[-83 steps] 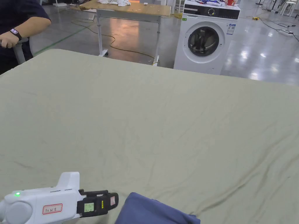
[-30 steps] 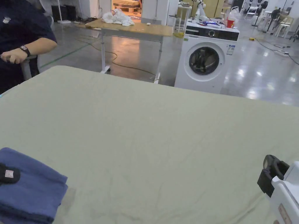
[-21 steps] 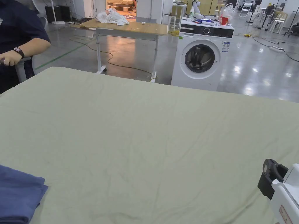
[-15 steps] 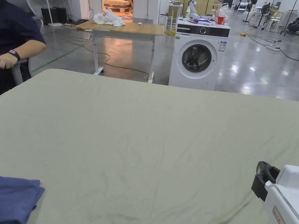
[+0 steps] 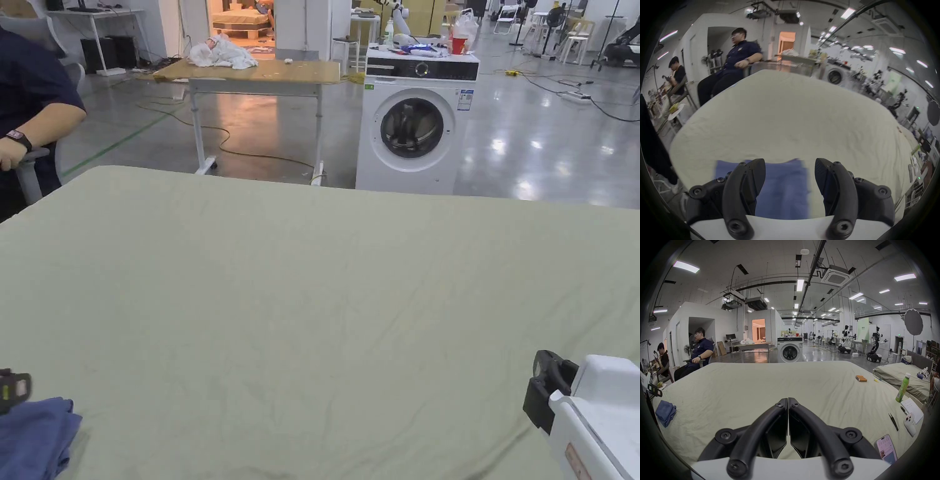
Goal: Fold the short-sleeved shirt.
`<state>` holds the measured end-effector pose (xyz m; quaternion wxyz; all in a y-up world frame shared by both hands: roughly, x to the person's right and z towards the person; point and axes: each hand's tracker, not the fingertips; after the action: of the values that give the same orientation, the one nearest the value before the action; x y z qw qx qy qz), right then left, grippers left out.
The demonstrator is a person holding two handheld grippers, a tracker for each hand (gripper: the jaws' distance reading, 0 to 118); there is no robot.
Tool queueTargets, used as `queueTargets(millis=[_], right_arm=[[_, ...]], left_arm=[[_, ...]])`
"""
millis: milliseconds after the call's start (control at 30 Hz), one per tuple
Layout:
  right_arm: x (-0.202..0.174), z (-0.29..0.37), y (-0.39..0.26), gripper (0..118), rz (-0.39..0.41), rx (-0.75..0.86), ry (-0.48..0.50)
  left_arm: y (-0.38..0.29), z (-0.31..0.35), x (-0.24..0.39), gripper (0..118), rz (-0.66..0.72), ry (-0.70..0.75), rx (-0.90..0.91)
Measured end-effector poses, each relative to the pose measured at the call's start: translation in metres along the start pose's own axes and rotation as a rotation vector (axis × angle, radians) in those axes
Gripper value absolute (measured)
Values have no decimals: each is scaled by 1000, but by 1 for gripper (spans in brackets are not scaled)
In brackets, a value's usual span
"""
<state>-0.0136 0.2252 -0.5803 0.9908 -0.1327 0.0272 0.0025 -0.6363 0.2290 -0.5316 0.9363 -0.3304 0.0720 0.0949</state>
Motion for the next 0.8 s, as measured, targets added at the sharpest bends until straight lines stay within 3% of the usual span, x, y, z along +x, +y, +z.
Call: queueTargets(millis=[167,433,467,700,800], right_arm=[[-3,-3,-3,0,-2,2,3],[-9,-9,-4,0,3,44,-13],[-9,-9,-4,0,3,46,-14],[-12,-6,-1,0,0,74,-23],[-12,-5,0,0,-3,89,-24]], left_arm=[[-35,-19,86,66,-37,-138,121],[-52,-32,217,61,-183,-97,398],[-53,-31,231,57,-192,-103,424],[-50,-23,291,2,-224,-48,497],[-49,-20,304,0,-239,-6,515]])
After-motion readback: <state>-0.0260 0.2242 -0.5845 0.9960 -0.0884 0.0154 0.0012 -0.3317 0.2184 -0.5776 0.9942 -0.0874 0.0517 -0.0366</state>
